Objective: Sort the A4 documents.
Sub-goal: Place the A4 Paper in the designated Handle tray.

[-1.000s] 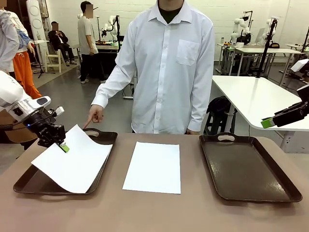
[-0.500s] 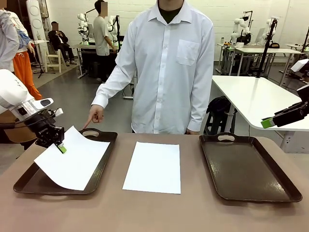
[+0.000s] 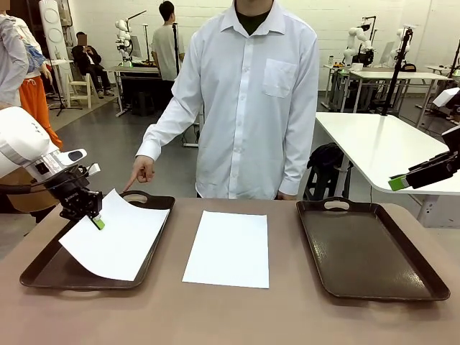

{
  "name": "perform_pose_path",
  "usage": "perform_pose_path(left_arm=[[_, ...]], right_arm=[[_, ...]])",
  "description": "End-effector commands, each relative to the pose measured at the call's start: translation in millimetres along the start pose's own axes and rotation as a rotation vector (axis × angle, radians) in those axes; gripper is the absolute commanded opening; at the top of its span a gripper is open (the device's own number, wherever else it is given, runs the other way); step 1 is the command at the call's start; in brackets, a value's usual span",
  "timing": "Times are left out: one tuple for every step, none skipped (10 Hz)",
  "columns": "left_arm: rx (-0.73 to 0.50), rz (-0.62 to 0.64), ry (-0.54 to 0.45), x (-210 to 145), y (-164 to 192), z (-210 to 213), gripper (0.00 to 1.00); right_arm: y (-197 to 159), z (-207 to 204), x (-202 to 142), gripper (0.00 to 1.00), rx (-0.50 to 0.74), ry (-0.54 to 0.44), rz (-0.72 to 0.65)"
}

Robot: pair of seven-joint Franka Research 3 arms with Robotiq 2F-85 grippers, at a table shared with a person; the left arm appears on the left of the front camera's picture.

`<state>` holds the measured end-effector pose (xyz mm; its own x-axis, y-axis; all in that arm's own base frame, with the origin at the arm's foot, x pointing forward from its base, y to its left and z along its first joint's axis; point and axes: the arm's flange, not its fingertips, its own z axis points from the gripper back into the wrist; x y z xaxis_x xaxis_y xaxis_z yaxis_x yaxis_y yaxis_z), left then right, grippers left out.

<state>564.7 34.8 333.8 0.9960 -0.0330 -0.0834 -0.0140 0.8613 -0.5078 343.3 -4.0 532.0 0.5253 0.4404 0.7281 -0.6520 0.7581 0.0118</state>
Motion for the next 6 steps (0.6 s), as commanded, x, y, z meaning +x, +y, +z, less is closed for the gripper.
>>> perform_pose_path(left_arm=[[0.032, 0.036, -0.002, 5.5, 0.5, 3.8, 0.20], [0.035, 0.035, -0.002, 4.9, 1.2, 4.5, 0.20], [0.045, 0.036, -0.008, 3.9, 1.3, 5.9, 0.40], [0.078, 0.031, -0.002, 2.7, 0.2, 8.7, 0.23], [0.100, 0.032, -0.001, 0.9, -1.2, 12.0, 0.59], [0.105, 0.035, -0.001, -1.4, -0.3, 15.4, 0.43]], right_arm=[[-0.2, -1.2, -0.4, 1.00, 0.009, -0.003, -0.002], [-0.2, -1.2, -0.4, 1.00, 0.009, -0.003, -0.002], [-0.2, -1.2, -0.4, 1.00, 0.009, -0.003, -0.002], [-0.2, -1.2, -0.4, 1.00, 0.009, -0.003, -0.002], [-0.2, -1.2, -0.4, 1.00, 0.009, -0.003, -0.002], [-0.2, -1.2, -0.4, 1.00, 0.009, -0.003, -0.002]])
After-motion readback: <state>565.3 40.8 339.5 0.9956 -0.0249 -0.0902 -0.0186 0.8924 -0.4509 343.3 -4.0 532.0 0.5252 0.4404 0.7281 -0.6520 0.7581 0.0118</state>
